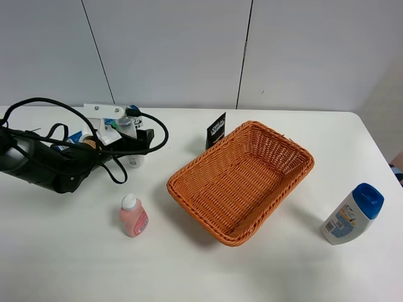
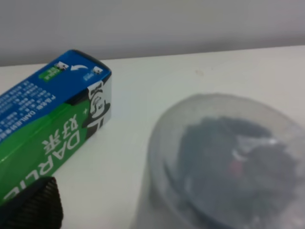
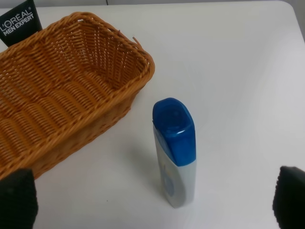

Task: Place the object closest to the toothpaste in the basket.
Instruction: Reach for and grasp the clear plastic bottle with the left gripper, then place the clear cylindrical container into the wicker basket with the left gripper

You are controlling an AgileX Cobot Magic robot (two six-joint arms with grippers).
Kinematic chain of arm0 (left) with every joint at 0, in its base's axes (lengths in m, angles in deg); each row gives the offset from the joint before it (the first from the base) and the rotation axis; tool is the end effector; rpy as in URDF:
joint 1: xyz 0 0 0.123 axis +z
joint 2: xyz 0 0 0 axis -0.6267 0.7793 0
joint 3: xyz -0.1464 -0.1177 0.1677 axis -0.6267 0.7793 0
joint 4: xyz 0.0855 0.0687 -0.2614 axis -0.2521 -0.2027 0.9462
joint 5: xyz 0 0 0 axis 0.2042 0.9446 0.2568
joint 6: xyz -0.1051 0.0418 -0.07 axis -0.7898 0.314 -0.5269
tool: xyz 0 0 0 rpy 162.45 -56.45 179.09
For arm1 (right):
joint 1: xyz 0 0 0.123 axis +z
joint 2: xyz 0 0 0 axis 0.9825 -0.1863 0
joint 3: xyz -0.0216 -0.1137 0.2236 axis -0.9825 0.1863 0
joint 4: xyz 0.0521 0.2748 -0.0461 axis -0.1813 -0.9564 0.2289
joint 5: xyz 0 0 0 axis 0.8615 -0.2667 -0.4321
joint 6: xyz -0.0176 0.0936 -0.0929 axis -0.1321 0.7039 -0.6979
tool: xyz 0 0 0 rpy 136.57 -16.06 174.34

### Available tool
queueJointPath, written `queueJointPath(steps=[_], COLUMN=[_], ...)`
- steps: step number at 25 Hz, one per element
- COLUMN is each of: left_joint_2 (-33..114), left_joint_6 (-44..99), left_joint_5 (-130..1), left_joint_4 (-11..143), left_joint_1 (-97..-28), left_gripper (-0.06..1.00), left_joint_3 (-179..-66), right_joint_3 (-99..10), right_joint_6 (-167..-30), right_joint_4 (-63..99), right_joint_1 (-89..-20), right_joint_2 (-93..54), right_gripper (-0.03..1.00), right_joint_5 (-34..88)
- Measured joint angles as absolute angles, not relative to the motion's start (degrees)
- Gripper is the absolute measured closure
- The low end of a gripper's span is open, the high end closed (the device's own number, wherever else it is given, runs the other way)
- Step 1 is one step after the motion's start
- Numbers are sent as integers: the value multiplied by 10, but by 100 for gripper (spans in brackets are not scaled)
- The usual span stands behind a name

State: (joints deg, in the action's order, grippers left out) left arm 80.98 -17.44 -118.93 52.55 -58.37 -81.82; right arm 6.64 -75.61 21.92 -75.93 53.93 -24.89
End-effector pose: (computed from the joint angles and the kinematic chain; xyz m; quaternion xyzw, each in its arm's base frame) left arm 0.3530 -0.1254 0.0293 0.0600 0.8173 -0.1517 0.5527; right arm 0.0925 0.0144 0.2755 -0.0264 0.8508 0.0538 0.5220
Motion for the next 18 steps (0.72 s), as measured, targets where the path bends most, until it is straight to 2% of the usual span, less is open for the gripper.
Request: queueJointPath(steps=[3,5,6,9,10,18], left_joint_2=[820,821,821,821,821,754], left_joint_6=[-174,-174,-174,-175,-175,-184], left_joint_5=[-1188,-1188,-1188,-1187,-1184,-1136], left_joint_4=[525,525,525,525,525,500], left_joint_1=[-578,-571,-566,-559,-559,-559], left_gripper=[-2,6,11,44,51,50], left_joint_3=[-821,-822,-823,-824,-824,-823], right_joint_3=[66,66,66,66,66,66], right_joint_6=[-756,-756,-756,-756,-756,-756], right_joint_4=[219,219,219,219,219,219], right_joint_1=[-759,-759,-759,-759,-759,-759], right_joint_2=[539,539,539,539,539,539], right_gripper=[-3,-3,-3,-3,-3,-3], right_joint_5=[-249,-249,-249,-249,-249,-249])
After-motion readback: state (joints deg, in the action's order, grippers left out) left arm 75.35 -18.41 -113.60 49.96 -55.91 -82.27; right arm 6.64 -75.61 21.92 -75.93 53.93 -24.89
